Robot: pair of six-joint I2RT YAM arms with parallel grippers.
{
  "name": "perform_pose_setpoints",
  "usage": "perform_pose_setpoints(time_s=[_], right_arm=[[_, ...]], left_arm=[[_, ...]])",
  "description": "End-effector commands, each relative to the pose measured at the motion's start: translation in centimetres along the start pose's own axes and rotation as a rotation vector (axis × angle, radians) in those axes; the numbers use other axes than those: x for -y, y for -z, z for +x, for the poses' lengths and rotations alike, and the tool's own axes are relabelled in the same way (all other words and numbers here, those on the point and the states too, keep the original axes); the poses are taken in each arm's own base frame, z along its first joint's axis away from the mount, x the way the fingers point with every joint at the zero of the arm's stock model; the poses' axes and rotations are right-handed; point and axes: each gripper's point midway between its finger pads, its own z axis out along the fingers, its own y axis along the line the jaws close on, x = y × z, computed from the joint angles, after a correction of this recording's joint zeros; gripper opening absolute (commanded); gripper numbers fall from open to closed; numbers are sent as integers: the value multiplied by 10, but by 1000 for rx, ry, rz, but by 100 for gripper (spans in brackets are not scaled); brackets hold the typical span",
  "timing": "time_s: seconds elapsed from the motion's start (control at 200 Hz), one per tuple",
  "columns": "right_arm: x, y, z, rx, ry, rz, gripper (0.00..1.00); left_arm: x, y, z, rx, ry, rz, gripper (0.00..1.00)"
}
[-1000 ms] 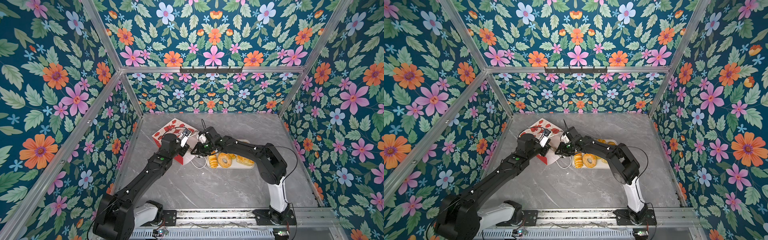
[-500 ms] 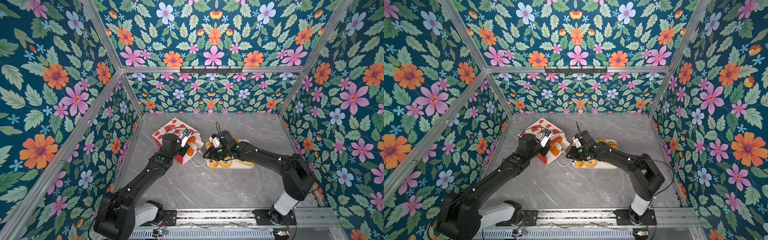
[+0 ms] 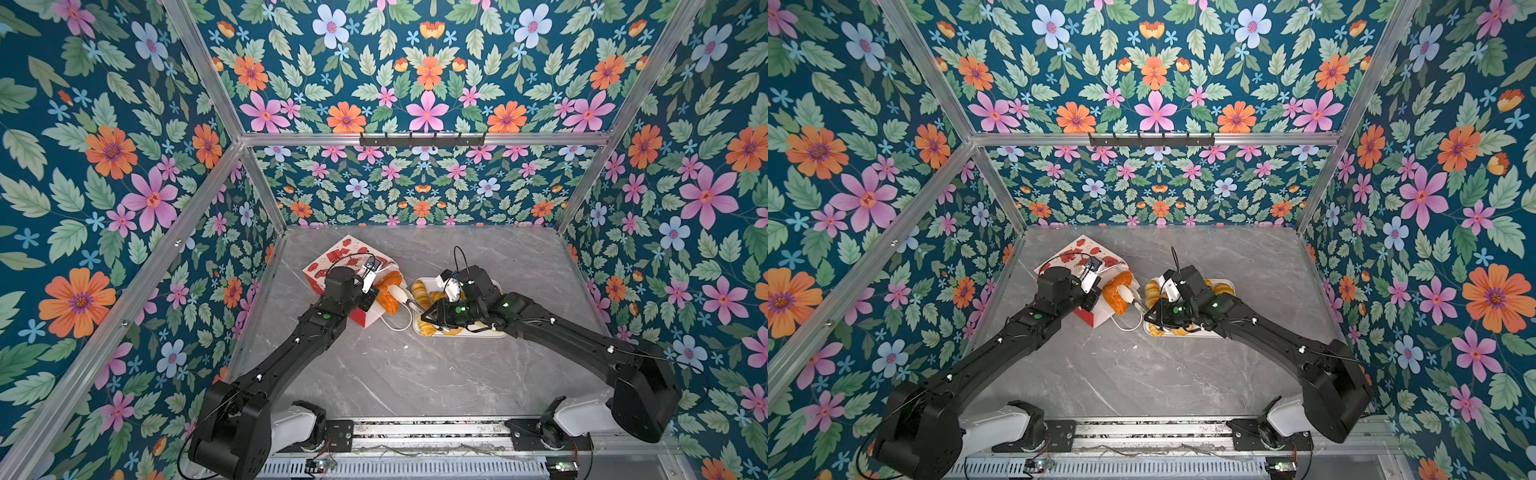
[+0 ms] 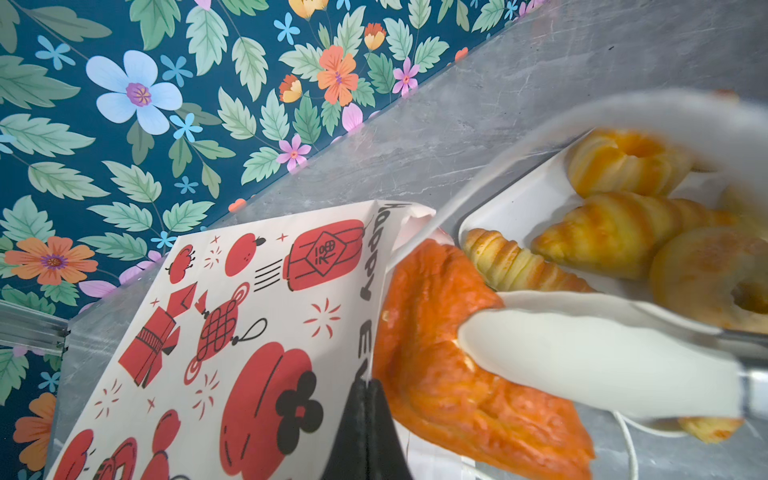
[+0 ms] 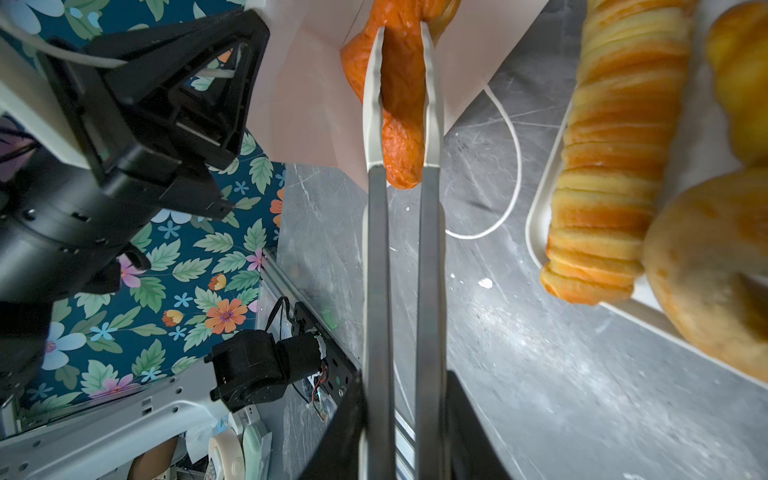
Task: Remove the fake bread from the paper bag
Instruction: 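Pull the orange pastry out of the bag with the right tongs, then lower the orange pastry onto the tray and open the right tongs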
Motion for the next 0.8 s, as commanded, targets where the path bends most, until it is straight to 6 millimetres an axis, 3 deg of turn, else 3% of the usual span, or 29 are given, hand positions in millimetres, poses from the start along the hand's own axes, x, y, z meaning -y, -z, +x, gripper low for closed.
perform_pose_setpoints(time_s=[0.0,0.21,0.44,0.795], right_arm=[[9,16,10,-3,21,49,7],[32,56,22,38,-7,143,7],[62,101,19,129,-48,258,8],[111,140,20,217,-143,405,7]], left_arm=[[-7,1,-7,30,7,-34,0],[-6,1,-6,32,10,-30,0],[-5,1,-6,32,11,-29,0],[-5,1,-5,30,11,-26,0]])
